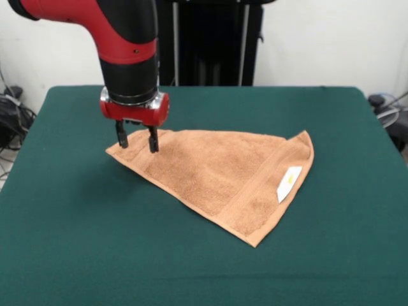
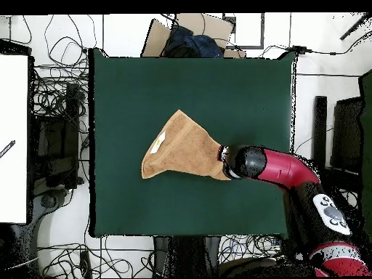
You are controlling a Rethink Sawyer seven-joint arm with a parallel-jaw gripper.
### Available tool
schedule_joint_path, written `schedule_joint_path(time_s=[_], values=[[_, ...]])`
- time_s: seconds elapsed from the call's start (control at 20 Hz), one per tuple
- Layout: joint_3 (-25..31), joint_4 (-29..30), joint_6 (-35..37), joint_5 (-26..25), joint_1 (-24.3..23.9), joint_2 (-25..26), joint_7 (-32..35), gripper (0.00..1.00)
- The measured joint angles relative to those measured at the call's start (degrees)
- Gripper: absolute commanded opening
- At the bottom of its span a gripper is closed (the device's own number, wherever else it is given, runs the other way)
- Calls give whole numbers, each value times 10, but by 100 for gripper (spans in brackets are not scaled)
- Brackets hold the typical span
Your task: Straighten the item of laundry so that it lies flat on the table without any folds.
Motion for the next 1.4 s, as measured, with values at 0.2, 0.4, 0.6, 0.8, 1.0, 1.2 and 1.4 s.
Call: schedule_joint_path(time_s=[0.2, 0.4, 0.6, 0.8, 1.0, 1.2, 1.4], values=[[0, 0, 0, 0, 2, 0, 0, 100], [0, 0, -2, 0, 5, 1, 0, 100], [0, -7, -18, 0, 10, 13, 0, 100], [0, -9, -40, 0, 12, 27, 0, 100], [0, -9, -55, 0, 12, 39, 0, 100], [0, -9, -63, 0, 12, 48, 0, 100], [0, -9, -64, 0, 12, 51, 0, 100]])
